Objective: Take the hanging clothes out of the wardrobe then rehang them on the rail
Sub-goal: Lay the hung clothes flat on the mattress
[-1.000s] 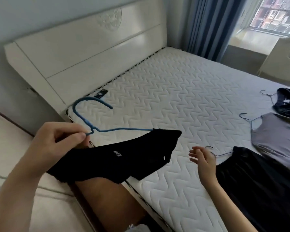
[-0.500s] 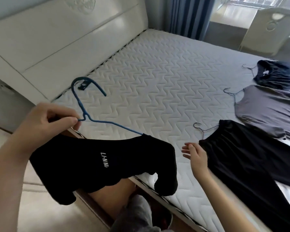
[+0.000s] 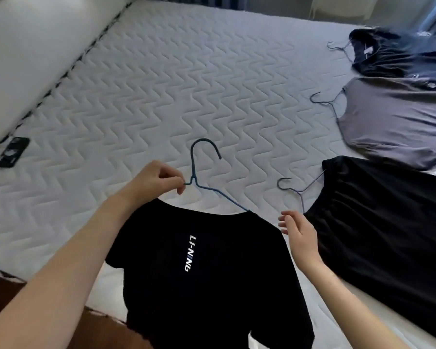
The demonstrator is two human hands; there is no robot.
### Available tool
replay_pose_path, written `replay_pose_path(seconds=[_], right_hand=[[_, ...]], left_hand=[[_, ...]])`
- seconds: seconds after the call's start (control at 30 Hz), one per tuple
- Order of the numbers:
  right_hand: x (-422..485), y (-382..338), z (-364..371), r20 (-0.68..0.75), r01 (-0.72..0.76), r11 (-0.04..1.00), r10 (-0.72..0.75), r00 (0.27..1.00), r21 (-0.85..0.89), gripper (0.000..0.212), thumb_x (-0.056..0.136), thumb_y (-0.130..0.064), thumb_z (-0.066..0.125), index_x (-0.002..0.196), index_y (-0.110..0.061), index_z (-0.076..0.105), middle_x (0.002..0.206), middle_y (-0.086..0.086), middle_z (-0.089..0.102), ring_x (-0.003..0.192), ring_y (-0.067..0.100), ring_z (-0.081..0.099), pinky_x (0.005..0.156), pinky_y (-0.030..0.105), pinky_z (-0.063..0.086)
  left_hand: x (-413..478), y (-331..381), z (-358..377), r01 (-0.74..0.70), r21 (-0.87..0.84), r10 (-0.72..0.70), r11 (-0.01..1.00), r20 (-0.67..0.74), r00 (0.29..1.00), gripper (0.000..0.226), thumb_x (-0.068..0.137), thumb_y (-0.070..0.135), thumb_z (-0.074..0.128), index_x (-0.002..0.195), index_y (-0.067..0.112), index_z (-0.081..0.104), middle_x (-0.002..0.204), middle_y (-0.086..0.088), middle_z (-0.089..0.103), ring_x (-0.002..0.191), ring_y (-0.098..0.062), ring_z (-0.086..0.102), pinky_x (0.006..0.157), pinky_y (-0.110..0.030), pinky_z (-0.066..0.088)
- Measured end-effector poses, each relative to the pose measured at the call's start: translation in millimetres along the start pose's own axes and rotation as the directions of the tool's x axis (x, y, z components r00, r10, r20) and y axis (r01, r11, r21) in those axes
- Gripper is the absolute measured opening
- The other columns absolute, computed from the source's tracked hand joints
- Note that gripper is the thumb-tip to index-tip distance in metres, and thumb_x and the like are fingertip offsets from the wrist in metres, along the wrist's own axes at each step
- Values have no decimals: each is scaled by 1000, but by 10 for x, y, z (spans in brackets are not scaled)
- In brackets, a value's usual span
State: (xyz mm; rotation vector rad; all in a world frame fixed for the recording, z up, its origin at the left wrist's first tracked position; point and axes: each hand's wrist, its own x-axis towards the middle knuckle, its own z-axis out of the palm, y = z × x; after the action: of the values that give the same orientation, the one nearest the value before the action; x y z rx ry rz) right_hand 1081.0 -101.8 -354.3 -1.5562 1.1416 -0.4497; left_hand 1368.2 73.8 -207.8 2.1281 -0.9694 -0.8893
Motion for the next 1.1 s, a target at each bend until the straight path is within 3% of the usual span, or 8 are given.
replay_pose_path(seconds=[0.1,0.2,0.33,0.43,0.6,0.7,0.9,1.1], right_hand=[[755,445,305,27,55,987,-51,998,-154,25,98,-22,46,118,-21,61,113,-4,66,104,12,63,96,39,49],[1374,878,496,91,151,925,-126,988,-349,37,98,-23,45,133,-21,53,130,-9,57,122,13,53,108,34,39],[1799,1287,607,188,304,781,-239,953,-546,44,95,-12,51,140,-13,49,145,4,47,136,18,41,110,23,26],[1867,1538,605,241,408,684,-330,912,-605,45,93,-12,52,138,-11,52,145,5,47,137,21,41,113,24,25],[1882,1720,560,178,449,660,-437,882,-602,45,95,-24,42,136,-10,55,143,2,49,136,19,43,113,38,33],[1903,1722,559,106,412,680,-445,889,-607,46,95,-24,41,137,-11,54,143,-4,46,138,14,39,117,38,27],[1937,1772,570,88,391,689,-431,898,-610,46,94,-22,43,138,-13,54,145,0,48,139,9,36,115,41,30],[1960,1791,569,79,405,686,-455,887,-605,45,92,-17,45,135,-10,56,142,4,52,136,16,42,114,41,32]], left_hand=[[940,-577,333,4,30,-4,1000,-18,1000,24,71,32,56,62,13,70,67,-19,60,64,-12,49,68,-29,35],[1700,-1124,668,-18,145,26,989,-54,998,21,79,30,52,62,25,63,55,3,55,57,-7,48,65,-29,38],[2338,-1653,1011,-37,239,67,970,-121,990,22,89,25,50,70,25,61,73,-8,67,75,-26,61,73,-39,45],[2699,-1849,1171,-47,253,92,966,-168,981,20,95,20,51,83,13,66,80,-8,69,79,-26,61,76,-38,45],[3219,-1927,1339,-160,275,202,948,-131,971,19,95,13,54,88,7,70,88,-5,70,89,-24,61,74,-27,37],[3398,-1943,1486,-207,304,264,930,-158,952,16,93,12,57,88,7,71,82,4,56,88,-21,55,72,-21,30],[3444,-2144,1647,-160,340,265,927,-292,919,14,89,15,65,91,6,75,87,-9,62,88,-27,57,74,-23,33],[3389,-2150,1747,-148,288,264,946,-422,867,10,81,13,73,89,9,79,85,-7,66,87,-26,60,77,-19,40]])
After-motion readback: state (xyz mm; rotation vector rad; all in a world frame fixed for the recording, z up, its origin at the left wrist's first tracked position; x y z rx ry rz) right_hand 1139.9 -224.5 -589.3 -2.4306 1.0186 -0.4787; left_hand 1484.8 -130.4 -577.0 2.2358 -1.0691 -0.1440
